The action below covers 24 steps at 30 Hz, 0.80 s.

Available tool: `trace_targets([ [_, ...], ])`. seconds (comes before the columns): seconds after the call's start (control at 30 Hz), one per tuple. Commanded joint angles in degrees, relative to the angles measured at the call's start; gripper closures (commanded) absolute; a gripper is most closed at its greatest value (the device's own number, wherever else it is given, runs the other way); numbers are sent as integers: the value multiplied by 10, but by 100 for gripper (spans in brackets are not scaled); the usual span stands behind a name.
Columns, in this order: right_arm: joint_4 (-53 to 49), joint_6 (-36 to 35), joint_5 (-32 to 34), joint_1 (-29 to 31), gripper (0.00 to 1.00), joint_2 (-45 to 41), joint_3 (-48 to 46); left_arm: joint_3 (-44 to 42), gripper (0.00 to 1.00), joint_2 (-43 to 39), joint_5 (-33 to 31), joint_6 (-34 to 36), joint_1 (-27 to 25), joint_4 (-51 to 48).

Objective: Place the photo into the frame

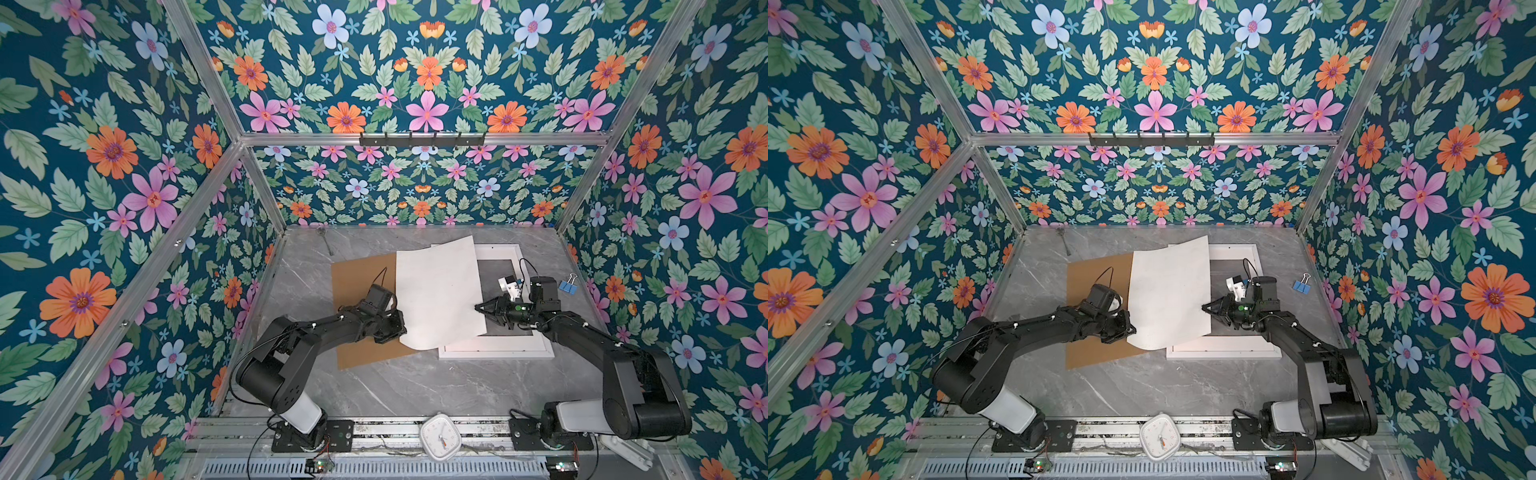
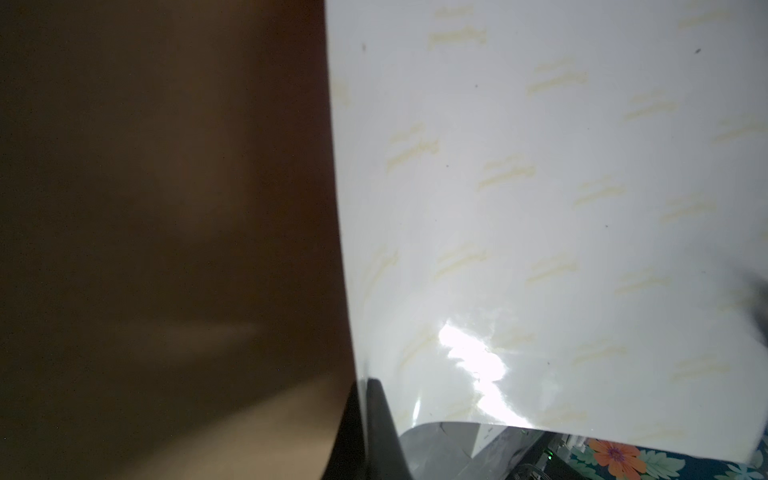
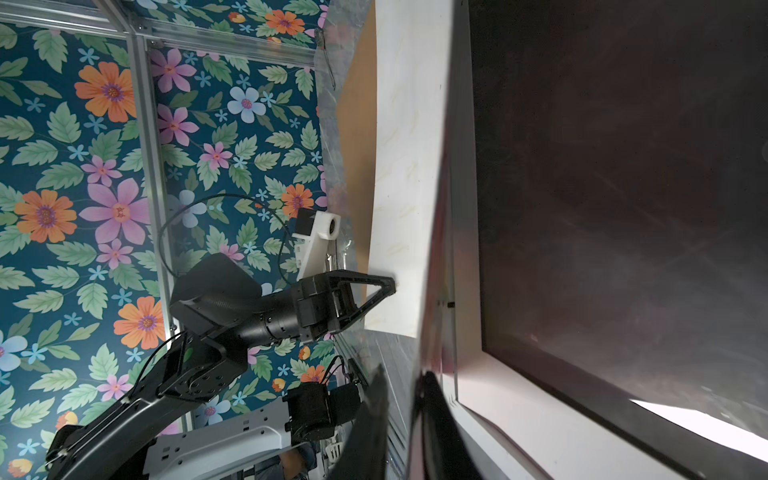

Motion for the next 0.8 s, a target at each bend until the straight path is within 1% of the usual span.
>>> trace_targets([
  [0.0, -50, -24, 28, 0, 94, -9, 14, 11, 100, -9, 9, -11, -11, 7],
  [0.07, -86, -28, 45, 0, 100, -15, 24, 20, 100, -14, 10, -22, -23, 10],
  [0.13, -128, -32, 62, -4, 100, -18, 37, 29, 100, -19, 8, -33, -36, 14],
  [0.2, -152, -30, 60, -17, 100, -25, 40, 38, 100, -22, 7, -46, -49, 21],
  [0.3, -207, -32, 74, -47, 100, -49, 45, 48, 100, -26, 4, -66, -67, 31],
  [0.4, -276, -56, 104, -80, 100, -79, 55, 52, 100, -31, -4, -79, -83, 46],
  [0.47, -309, -78, 128, -96, 100, -93, 58, 53, 100, -24, 2, -88, -89, 62],
  [0.6, -354, -119, 150, -130, 100, -97, 67, 65, 100, 4, 6, -101, -107, 87],
  [0.67, -357, -130, 149, -154, 100, -96, 66, 74, 100, 20, 7, -106, -115, 99],
  [0.77, -354, -143, 148, -174, 100, -90, 70, 78, 100, 33, 5, -116, -123, 124],
])
